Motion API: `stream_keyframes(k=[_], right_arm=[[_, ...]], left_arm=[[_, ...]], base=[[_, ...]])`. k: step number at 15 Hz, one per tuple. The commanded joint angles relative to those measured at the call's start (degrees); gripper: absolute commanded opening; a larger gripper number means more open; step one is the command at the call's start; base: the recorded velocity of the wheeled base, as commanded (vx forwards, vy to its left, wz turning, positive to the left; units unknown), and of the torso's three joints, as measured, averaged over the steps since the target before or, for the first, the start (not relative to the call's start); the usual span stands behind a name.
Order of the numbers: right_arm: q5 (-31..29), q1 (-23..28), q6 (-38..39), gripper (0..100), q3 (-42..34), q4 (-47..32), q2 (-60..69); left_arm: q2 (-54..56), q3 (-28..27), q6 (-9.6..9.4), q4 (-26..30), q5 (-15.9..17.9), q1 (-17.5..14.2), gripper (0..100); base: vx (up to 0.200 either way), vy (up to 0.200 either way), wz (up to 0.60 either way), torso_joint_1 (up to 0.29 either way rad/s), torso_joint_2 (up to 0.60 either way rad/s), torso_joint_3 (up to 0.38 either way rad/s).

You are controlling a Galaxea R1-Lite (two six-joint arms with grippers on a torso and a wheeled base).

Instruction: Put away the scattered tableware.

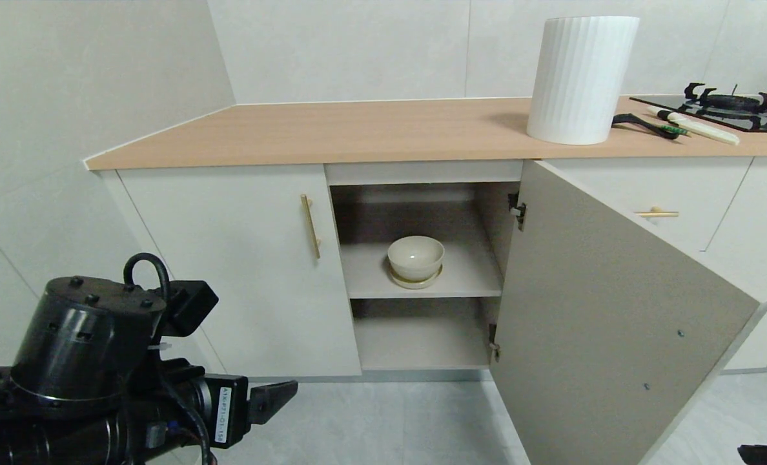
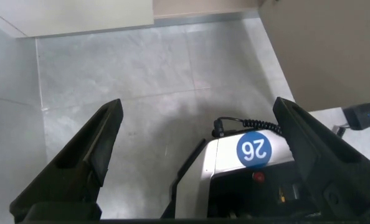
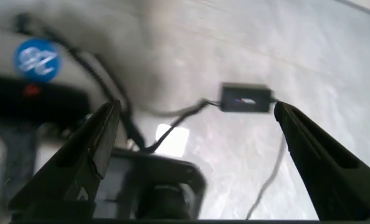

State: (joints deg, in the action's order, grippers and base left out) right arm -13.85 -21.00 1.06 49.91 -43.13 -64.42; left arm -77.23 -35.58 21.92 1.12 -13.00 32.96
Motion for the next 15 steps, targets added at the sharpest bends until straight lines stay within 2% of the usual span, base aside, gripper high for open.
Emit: stream_keyframes(k=[1,4,8,15], right_arm=[[-1.4,5.6,-1.1,100,0.9,0.3,-2.0],[-1.5,13.6,-2.0,100,0.9,6.7,-4.1],[-1.0,19.7,-2.4,100,-0.7,17.0,-8.1],[-0.2,20.7,-1.9,100,-1.5,21.7,-13.5]], left_arm=[[0.0,0.0,0.05,0.0,0.0,0.0,100],[-0.1,-0.1,0.05,0.0,0.0,0.0,100],[-0.1,-0.1,0.14,0.0,0.0,0.0,100],[-0.1,-0.1,0.14,0.0,0.0,0.0,100]], base=[[0.0,0.0,0.0,0.0,0.0,0.0],[0.0,0.0,0.0,0.0,0.0,0.0],[0.0,0.0,0.0,0.0,0.0,0.0],[0.0,0.0,0.0,0.0,0.0,0.0]])
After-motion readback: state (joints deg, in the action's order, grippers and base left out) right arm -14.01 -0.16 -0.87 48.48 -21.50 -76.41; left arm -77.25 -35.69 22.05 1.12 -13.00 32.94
